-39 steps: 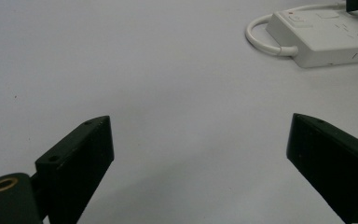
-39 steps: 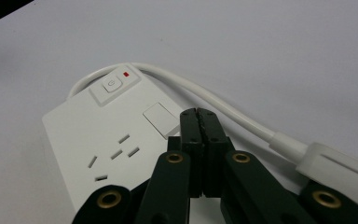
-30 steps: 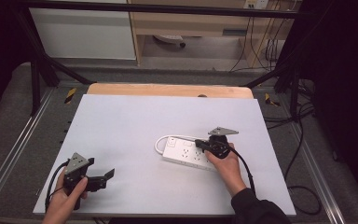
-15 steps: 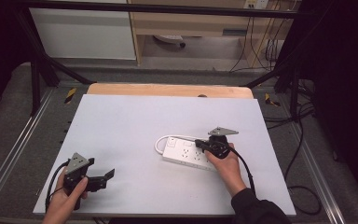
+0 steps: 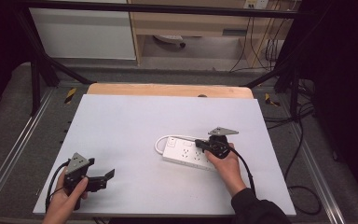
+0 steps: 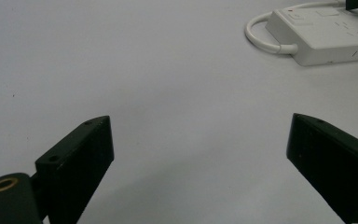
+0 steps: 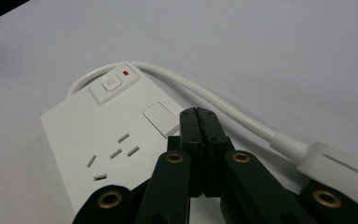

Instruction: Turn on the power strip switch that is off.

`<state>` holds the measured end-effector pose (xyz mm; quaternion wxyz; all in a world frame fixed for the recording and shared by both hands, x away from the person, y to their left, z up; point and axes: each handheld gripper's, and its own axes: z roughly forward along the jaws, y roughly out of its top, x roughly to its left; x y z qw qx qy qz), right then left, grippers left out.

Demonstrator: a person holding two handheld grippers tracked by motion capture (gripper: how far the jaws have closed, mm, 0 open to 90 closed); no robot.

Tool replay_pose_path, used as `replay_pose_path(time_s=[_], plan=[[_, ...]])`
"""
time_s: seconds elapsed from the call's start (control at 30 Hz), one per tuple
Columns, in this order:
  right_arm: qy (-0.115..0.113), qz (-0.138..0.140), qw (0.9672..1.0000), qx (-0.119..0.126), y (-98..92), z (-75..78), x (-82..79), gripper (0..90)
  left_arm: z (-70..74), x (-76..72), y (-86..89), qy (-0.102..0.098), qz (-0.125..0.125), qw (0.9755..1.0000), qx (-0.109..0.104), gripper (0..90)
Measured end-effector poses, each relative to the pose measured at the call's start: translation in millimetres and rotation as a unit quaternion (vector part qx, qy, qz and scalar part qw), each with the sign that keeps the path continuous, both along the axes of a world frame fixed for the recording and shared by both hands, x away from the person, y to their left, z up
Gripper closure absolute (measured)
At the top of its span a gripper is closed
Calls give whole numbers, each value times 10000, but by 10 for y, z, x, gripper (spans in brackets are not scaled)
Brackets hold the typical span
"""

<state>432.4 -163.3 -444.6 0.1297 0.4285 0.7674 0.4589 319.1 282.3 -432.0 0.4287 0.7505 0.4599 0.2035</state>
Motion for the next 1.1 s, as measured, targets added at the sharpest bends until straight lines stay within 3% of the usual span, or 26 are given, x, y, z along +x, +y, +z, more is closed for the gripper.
replay_pose_path(time_s=[1.1], plan=[[94,25,9999,-31,12,-8,10,900,-8,2,3,33,11,10000,46,73]])
